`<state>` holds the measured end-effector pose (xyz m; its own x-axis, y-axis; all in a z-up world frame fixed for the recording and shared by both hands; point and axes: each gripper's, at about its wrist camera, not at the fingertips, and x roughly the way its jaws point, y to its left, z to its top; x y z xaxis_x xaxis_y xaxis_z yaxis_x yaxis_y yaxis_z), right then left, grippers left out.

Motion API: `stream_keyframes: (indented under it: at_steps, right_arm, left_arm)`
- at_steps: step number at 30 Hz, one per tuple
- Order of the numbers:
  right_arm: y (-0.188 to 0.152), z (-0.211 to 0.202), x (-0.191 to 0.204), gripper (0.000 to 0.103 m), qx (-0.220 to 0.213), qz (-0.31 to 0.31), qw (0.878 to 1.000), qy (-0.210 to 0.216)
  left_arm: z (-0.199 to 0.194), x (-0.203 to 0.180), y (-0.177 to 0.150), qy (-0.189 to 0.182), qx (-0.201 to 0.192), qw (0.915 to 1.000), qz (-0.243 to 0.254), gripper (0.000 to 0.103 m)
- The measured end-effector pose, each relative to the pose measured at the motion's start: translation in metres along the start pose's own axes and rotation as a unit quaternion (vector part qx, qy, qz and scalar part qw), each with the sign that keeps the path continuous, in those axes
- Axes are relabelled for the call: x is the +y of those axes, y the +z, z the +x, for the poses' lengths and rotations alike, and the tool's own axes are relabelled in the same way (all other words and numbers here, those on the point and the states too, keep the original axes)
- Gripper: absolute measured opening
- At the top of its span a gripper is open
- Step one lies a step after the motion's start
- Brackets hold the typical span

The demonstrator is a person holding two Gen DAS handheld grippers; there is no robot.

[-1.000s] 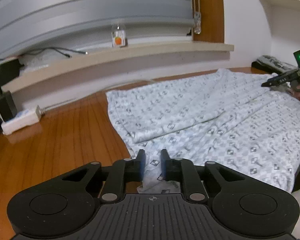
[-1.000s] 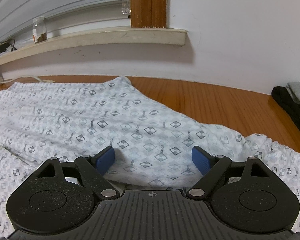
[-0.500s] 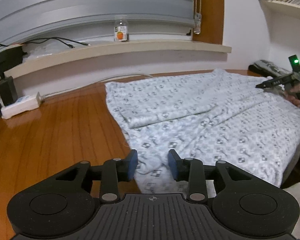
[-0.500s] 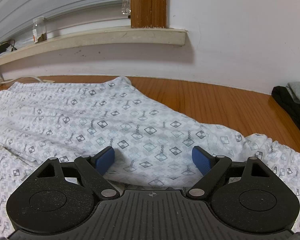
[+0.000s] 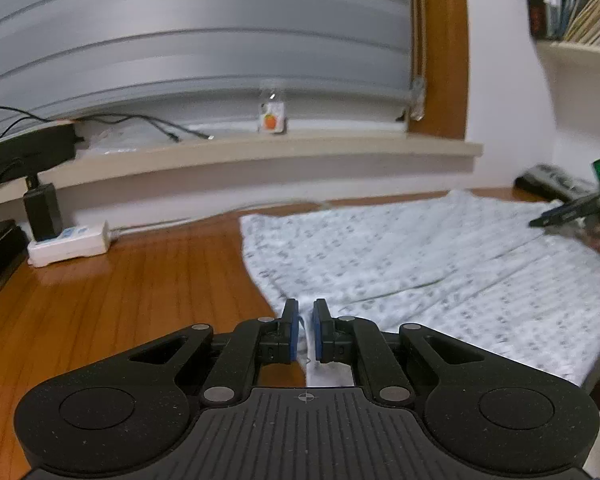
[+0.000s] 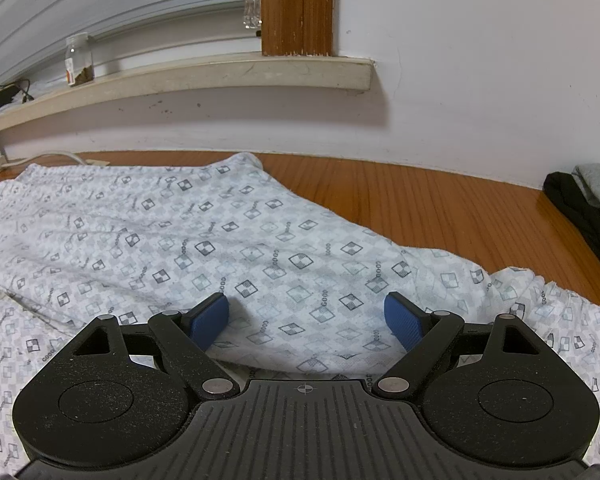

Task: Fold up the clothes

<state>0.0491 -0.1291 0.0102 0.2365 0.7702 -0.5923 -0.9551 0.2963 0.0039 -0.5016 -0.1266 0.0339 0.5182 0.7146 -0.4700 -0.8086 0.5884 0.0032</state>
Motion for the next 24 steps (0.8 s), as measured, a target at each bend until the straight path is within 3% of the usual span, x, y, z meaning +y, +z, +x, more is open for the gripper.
stream_keyframes:
  at_steps: [5, 8, 13, 18, 21, 23, 24]
  right_arm:
    - [0.0, 0.001, -0.001, 0.085, 0.0, 0.0, 1.0, 0.001]
    - [0.0, 0.0, 0.0, 0.085, 0.0, 0.001, 1.0, 0.0]
    - [0.0, 0.001, 0.0, 0.085, 0.0, 0.0, 1.0, 0.001]
    - [0.0, 0.001, 0.0, 0.085, 0.0, 0.0, 1.0, 0.001]
    - [0.0, 0.001, 0.002, 0.085, 0.0, 0.001, 1.0, 0.0]
    - [0.0, 0.001, 0.001, 0.086, 0.0, 0.0, 1.0, 0.001]
    - [0.0, 0.001, 0.0, 0.086, 0.001, 0.0, 1.0, 0.0]
  left_arm:
    - [0.012, 0.018, 0.003, -0.007, 0.011, 0.9986, -0.052, 0.037]
    - [0.018, 0.029, 0.007, -0.014, 0.005, 0.996, -0.089, 0.039]
    - [0.031, 0.013, 0.001, -0.03, 0.05, 0.9968, -0.054, 0.043]
    - [0.026, -0.002, -0.008, -0.011, 0.051, 0.9984, -0.02, 0.046]
    - [0.026, -0.004, -0.009, -0.014, 0.042, 0.999, -0.012, 0.041]
    - [0.026, -0.006, -0.01, -0.016, 0.035, 0.9992, -0.006, 0.015]
    - [0.023, -0.008, -0.009, -0.012, 0.028, 0.9995, 0.001, 0.007]
